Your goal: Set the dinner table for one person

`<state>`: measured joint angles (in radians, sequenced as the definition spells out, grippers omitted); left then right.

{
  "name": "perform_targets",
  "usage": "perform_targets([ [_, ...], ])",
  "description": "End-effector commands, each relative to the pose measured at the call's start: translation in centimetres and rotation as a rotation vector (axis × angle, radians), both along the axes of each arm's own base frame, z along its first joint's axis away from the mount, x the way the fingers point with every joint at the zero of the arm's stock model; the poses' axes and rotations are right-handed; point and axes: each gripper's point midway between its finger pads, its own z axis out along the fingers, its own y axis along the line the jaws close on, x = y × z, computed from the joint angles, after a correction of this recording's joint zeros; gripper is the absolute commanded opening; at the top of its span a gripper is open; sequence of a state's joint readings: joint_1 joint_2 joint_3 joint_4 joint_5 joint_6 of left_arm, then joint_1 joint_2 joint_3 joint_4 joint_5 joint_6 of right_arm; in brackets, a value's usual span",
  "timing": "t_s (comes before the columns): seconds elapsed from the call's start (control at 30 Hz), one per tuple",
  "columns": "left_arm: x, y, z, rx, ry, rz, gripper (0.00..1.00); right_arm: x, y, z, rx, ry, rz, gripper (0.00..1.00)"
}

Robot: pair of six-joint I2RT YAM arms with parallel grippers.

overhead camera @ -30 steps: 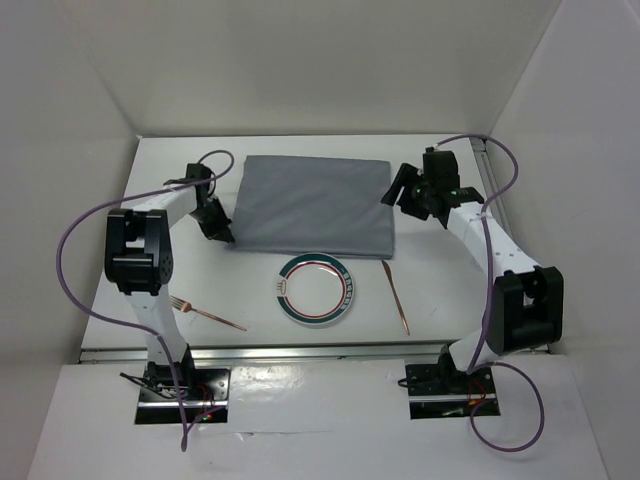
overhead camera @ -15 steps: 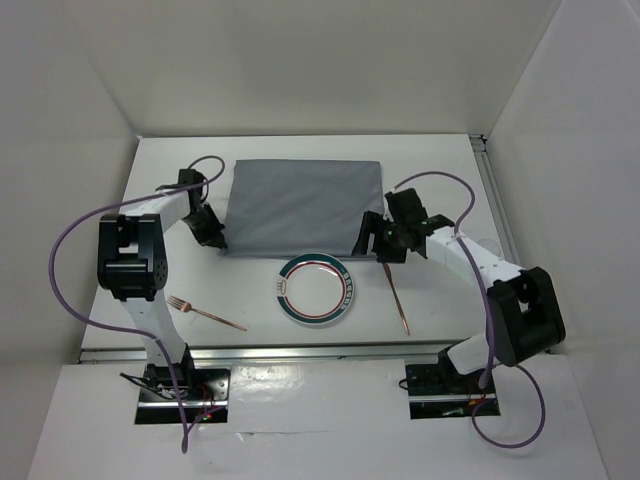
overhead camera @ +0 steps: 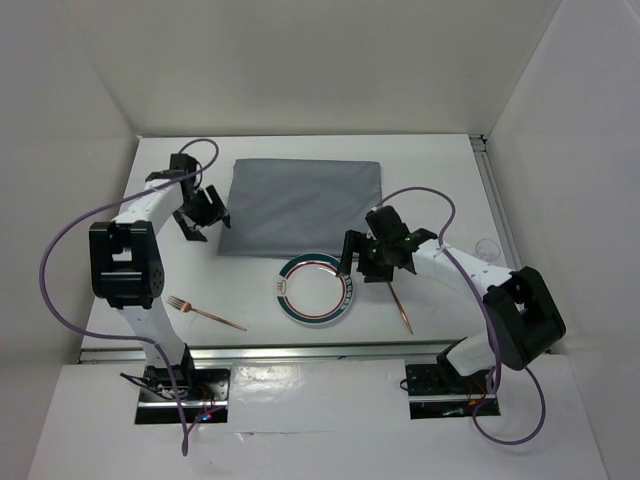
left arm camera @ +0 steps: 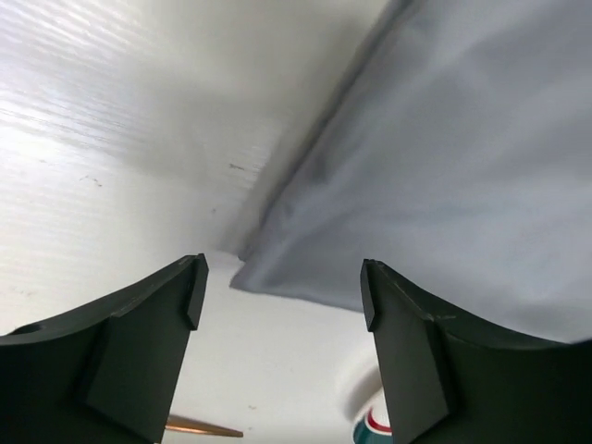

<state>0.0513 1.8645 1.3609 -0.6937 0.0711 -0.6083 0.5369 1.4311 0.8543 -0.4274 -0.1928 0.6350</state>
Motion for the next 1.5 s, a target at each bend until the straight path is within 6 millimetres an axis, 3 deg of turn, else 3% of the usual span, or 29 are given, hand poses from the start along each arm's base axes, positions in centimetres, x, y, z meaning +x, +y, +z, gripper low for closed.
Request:
perform_targets([
  [0.0,1.3,0.9,6.8,0.045,-0.145,-0.023,0.85,1.5,0.6,1.2,0.015,-0.051,-0.034,0.93],
  [0.07,1.3,1.1,8.9,0.056,-0.173,-0.019,0.92,1.0,0.5,0.7,0.022,-0.045,-0.028,0.94],
  [0.27,0.4,1.4,15.0,0.091,-0.32,-0.014,0.92,-1.1,1.8,-1.3,0.105,-0.001,0.056,0.94],
  [0.4,-0.3,1.2,17.4,0.071,-0.388,-0.016,0.91,-1.6,2.3,-2.4,0.133,-0.006,0.07,0.86],
  [0.43,-0.5,1.3,17.7,0.077,-0.398,-0.024,0.91,-1.7,2.2,-2.6,0.135,-0.009,0.071,0.81],
  [0.47,-0.6,1.0,17.4,0.064,-0.39,-0.031,0.89,-2.4,2.3,-3.1,0.14,0.001,0.085,0.79],
  [0.67,-1.0,0.4,17.2,0.032,-0.399,-0.039,0.88,-2.3,2.9,-4.0,0.18,-0.012,0.085,0.66],
  [0.77,-1.2,0.2,16.9,0.023,-0.391,-0.043,0.88,-2.3,2.9,-4.4,0.184,-0.009,0.078,0.48],
  [0.8,-1.2,0.2,16.9,0.023,-0.391,-0.043,0.88,-2.0,2.7,-4.5,0.172,-0.014,0.057,0.28],
  [0.87,-1.2,0.1,16.9,0.014,-0.392,-0.047,0.87,-1.6,1.9,-3.8,0.123,-0.02,0.023,0.03],
  [0.9,-1.0,-0.1,17.3,0.006,-0.403,-0.053,0.87,-0.9,1.1,-3.5,0.075,-0.043,-0.015,0.0],
  [0.97,-1.2,-0.3,18.1,0.001,-0.419,-0.067,0.87,-0.3,0.5,-0.8,0.042,-0.094,-0.004,0.0],
  [1.13,-1.0,-0.4,19.7,-0.002,-0.47,-0.072,0.87,2.0,1.3,8.2,0.091,-0.291,0.042,0.0],
  [1.2,-1.2,-0.5,20.1,-0.006,-0.479,-0.063,0.87,3.6,1.3,9.5,0.078,-0.316,0.034,0.0],
  [1.23,-1.0,-0.5,20.3,-0.005,-0.488,-0.064,0.87,5.4,1.5,11.6,0.097,-0.355,0.01,0.0],
  [1.3,-1.0,-0.7,20.3,-0.015,-0.489,-0.069,0.87,7.7,1.7,11.0,0.091,-0.335,-0.009,0.0],
  [1.33,-1.1,-0.8,20.0,-0.023,-0.481,-0.074,0.87,9.7,1.6,12.7,0.109,-0.375,-0.025,0.0],
  [1.37,-1.2,-0.8,19.6,-0.025,-0.472,-0.073,0.86,11.0,2.0,11.5,0.101,-0.348,-0.029,0.0],
  [1.43,-1.5,-1.5,19.4,-0.066,-0.462,-0.084,0.86,13.4,2.3,11.4,0.129,-0.329,-0.077,0.0],
  [1.47,-1.3,-1.7,19.6,-0.079,-0.472,-0.082,0.86,15.5,2.3,12.9,0.155,-0.354,-0.101,0.0],
])
